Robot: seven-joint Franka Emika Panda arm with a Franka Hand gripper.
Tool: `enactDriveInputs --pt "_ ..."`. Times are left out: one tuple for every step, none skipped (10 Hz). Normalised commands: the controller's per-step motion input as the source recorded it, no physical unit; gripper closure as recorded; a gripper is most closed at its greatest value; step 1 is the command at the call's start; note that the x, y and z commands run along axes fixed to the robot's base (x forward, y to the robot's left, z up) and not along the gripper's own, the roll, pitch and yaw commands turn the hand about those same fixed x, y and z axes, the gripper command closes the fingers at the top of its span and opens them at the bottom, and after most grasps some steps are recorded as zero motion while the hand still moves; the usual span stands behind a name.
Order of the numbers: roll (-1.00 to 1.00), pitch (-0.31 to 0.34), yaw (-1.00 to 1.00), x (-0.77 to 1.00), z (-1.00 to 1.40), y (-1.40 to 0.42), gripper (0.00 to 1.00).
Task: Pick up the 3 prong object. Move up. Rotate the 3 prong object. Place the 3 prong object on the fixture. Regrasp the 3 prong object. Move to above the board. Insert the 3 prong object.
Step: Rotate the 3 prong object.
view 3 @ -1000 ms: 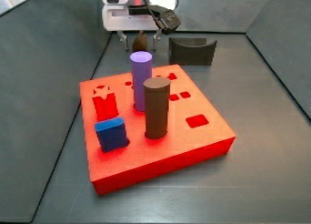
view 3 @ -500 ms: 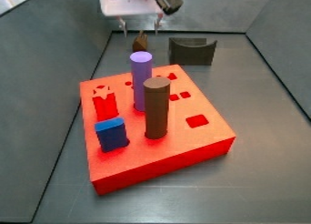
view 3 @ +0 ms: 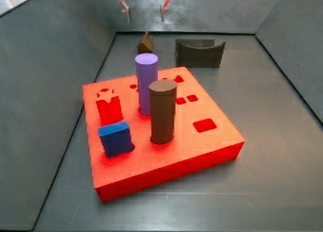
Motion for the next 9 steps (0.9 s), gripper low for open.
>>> enactDriveInputs --pt "0.00 0.000 1.00 0.00 -0.09 0.00 0.00" --pt "0.00 0.000 1.00 0.00 -0.26 -0.01 0.00" --pt "0.00 -0.002 1.00 0.04 -0.23 0.00 0.00" --pt "0.00 -0.004 1.00 0.04 -0.12 0.00 0.00" --pt "0.00 -0.005 1.00 0.03 -0.07 0.00 0.00" --pt "0.00 -0.006 1.00 0.03 -0.06 0.00 0.00" --pt "0.00 -0.006 1.00 0.03 -0.05 0.00 0.00" --pt "0.00 -0.007 1.00 0.04 -0.04 0.00 0.00" --pt "0.00 -0.007 1.00 0.04 -0.04 0.00 0.00"
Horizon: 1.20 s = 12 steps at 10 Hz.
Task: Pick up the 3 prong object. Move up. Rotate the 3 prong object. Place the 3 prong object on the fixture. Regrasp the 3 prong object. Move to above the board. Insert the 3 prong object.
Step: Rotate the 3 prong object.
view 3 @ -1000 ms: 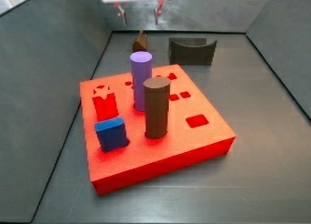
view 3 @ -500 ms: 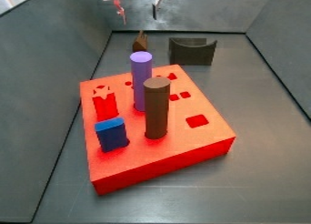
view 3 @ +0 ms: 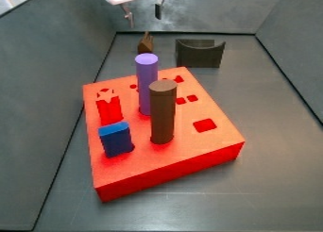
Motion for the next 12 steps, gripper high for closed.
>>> enactDriveInputs --pt "0.00 -0.007 1.00 0.04 -0.04 0.00 0.00" --pt "0.00 -0.007 1.00 0.04 -0.04 0.00 0.00" --pt "0.00 -0.008 1.00 0.04 -0.03 0.00 0.00" --pt "0.00 -0.008 1.00 0.04 -0.03 0.00 0.00" --pt "0.00 -0.008 1.00 0.04 -0.03 0.00 0.00" --pt "0.00 -0.009 1.00 0.04 -0.03 0.00 0.00" --pt "0.00 -0.009 1.00 0.04 -0.03 0.00 0.00" --pt "0.00 -0.009 1.00 0.04 -0.03 0.00 0.00" --pt "0.00 -0.010 1.00 0.04 -0.03 0.00 0.00" --pt "0.00 -0.010 1.00 0.04 -0.03 0.00 0.00" --pt "0.00 -0.010 1.00 0.04 -0.03 0.00 0.00" --pt "0.00 -0.011 1.00 0.04 -0.03 0.00 0.00"
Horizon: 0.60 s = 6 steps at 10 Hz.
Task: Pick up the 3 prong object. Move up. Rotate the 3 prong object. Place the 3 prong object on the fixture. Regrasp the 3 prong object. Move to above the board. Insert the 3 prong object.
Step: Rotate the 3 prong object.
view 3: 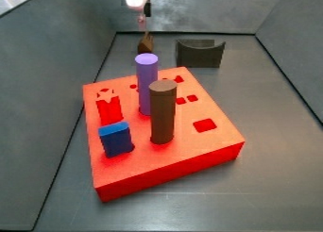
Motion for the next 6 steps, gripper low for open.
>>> enactDriveInputs --pt "0.00 -0.011 1.00 0.04 -0.03 0.00 0.00" --pt "0.00 -0.012 1.00 0.04 -0.03 0.00 0.00" --pt "0.00 -0.012 1.00 0.04 -0.03 0.00 0.00" --pt "0.00 -0.013 1.00 0.04 -0.03 0.00 0.00" --pt "0.00 -0.014 1.00 0.04 -0.03 0.00 0.00" --pt "0.00 -0.014 1.00 0.04 -0.03 0.00 0.00"
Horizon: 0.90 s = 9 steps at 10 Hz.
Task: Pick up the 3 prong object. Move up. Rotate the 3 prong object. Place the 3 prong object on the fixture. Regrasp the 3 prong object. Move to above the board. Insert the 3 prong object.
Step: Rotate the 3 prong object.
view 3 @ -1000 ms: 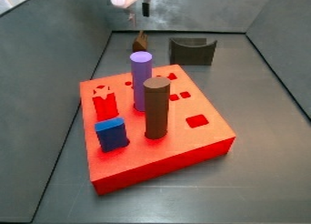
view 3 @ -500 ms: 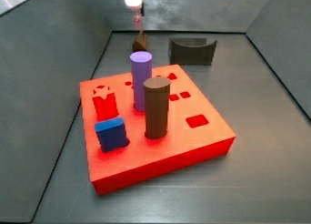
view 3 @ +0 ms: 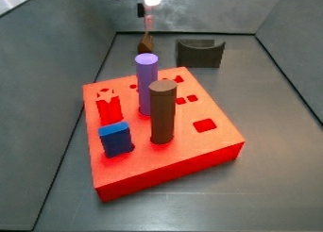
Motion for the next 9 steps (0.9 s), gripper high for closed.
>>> enactDriveInputs --pt "0.00 -0.015 1.00 0.04 -0.03 0.00 0.00" --pt "0.00 -0.016 1.00 0.04 -0.03 0.00 0.00" --pt "0.00 -0.017 1.00 0.04 -0.03 0.00 0.00" --pt "0.00 -0.018 1.00 0.04 -0.03 0.00 0.00" --pt "0.01 -0.019 1.00 0.04 -0.03 0.00 0.00" --pt "0.01 -0.021 1.00 0.04 -0.03 0.00 0.00" --pt "0.01 -0.023 1.00 0.04 -0.03 0.00 0.00" --pt "0.01 -0.024 1.00 0.04 -0.03 0.00 0.00" --pt "0.01 -0.027 1.00 0.04 -0.03 0.00 0.00"
